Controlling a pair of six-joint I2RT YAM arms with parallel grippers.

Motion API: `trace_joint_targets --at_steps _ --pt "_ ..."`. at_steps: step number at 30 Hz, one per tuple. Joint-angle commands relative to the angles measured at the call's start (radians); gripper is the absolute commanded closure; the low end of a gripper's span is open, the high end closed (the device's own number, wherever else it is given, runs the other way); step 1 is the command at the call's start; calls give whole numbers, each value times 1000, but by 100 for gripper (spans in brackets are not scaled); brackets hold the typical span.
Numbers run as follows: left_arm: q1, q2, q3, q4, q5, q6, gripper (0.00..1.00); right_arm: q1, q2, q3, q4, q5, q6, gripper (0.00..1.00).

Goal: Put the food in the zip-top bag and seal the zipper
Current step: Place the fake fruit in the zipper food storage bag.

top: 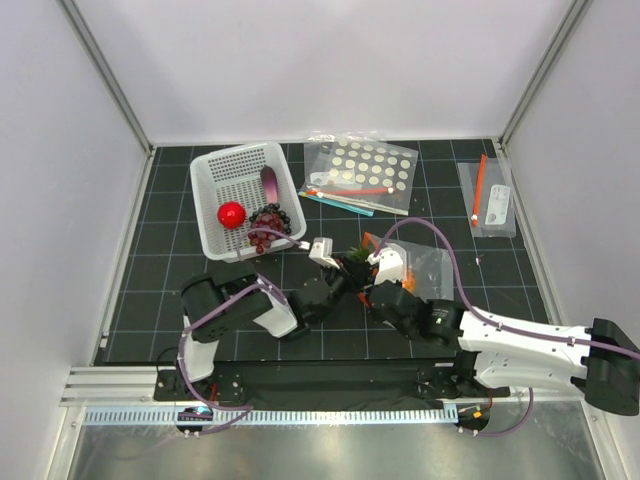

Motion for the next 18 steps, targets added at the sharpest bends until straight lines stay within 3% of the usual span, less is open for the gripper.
trace_joint_targets --at_steps 1,7,9,15,16,17,18 --pt "-34 67 25 62 -44 43 100 5 -29 -1 69 -21 -23 99" --pt "-43 107 25 91 -20 80 99 7 -92 -26 87 -36 -37 99" --pt "-47 104 15 89 -23 82 95 5 -113 -30 88 -38 -42 99" --pt "-47 70 -4 42 -9 129 65 7 -174 -40 91 -51 -51 99" --pt "-49 49 -5 10 -12 132 42 5 -187 -40 90 -45 -51 99" --pt "-47 36 -10 -9 -15 132 32 5 -197 -41 85 -30 -51 99" --pt "-49 24 -10 -32 -23 137 29 5 -222 -40 85 -24 -54 99"
